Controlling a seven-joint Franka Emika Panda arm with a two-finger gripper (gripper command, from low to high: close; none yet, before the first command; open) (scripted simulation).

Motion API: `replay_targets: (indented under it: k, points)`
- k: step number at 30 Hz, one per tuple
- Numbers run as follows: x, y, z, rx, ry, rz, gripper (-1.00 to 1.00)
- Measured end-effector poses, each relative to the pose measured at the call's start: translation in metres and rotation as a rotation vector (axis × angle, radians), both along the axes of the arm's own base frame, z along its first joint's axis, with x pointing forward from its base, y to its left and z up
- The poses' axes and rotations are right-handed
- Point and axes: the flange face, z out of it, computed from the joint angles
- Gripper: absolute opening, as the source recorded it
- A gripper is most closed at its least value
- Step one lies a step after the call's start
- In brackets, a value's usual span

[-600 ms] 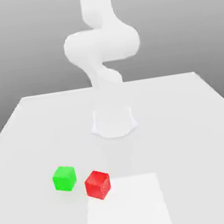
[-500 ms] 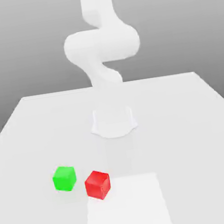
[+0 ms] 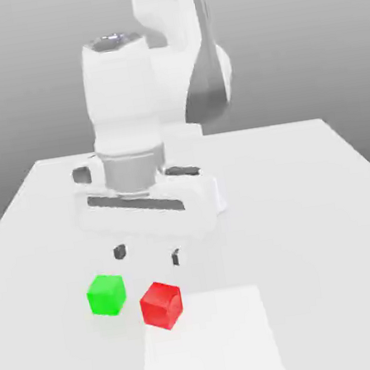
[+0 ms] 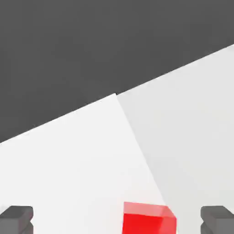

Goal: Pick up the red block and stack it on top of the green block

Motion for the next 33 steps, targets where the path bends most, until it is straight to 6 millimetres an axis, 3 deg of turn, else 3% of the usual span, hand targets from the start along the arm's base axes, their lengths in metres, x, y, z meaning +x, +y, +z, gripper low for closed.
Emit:
replay_targets:
  k: [6,7,14,21,24,27,33]
  points:
    - [-0.008,0.0,-0.062,0.005,0.024,-0.015,0.0]
    - [-0.009,0.0,-0.068,0.005,0.025,-0.015,-1.0]
    - [-0.009,0.0,-0.069,0.005,0.024,-0.015,-1.0]
    - [-0.009,0.0,-0.014,0.005,0.024,-0.015,-1.0]
    - [-0.029,-0.042,0.008,-0.001,0.025,-0.06,-1.0]
    - [-0.062,-0.089,0.026,0.003,0.025,-0.115,-1.0]
    - [-0.072,-0.102,-0.011,0.009,0.023,-0.132,-1.0]
